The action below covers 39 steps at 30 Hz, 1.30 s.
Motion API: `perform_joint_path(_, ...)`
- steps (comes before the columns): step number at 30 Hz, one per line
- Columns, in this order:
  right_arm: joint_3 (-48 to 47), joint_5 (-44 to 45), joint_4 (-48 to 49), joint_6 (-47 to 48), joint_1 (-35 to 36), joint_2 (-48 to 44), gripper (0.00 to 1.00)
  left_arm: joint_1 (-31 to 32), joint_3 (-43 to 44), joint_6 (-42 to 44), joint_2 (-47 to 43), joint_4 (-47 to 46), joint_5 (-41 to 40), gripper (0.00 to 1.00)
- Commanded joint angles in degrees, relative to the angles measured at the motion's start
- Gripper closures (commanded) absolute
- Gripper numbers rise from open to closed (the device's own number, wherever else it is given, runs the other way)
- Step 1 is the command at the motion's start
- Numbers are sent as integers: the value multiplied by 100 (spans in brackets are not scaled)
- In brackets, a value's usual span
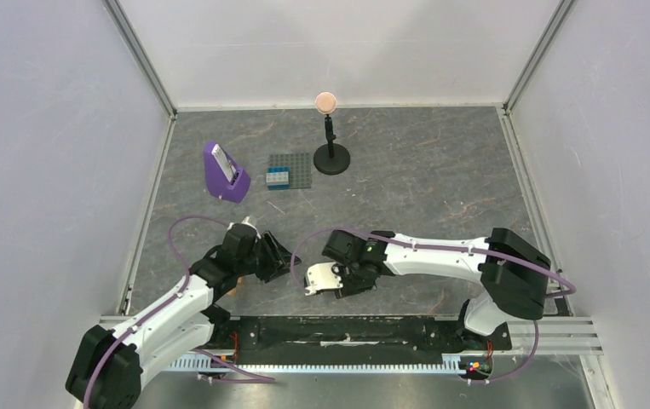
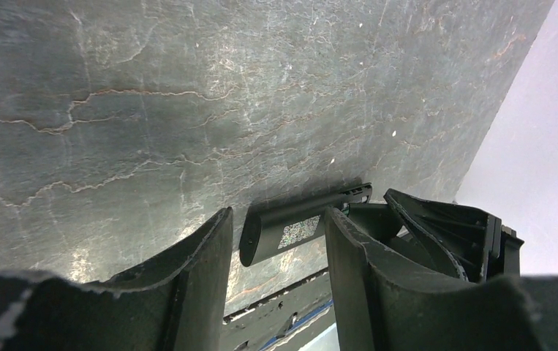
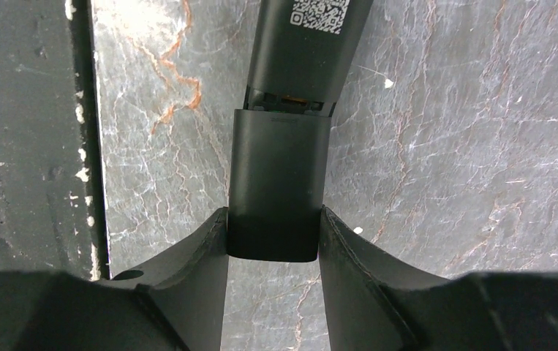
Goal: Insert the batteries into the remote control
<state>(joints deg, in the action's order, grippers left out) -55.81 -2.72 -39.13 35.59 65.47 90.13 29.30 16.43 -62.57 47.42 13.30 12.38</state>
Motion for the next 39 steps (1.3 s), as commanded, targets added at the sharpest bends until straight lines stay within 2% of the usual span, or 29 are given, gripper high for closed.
perform_joint_path(1, -298, -34, -15, -133, -43, 160, 81, -47, -102, -114, -58, -187, -34, 45)
perform_joint_path(24, -241, -199, 252, -388, -260, 267, 82, -58, -271, -167, -29, -460, 195, 45)
perform_joint_path(39, -114, 61, 388, 369, -197, 240, 84, -64, -403, -67, -110, -312, 682, 46)
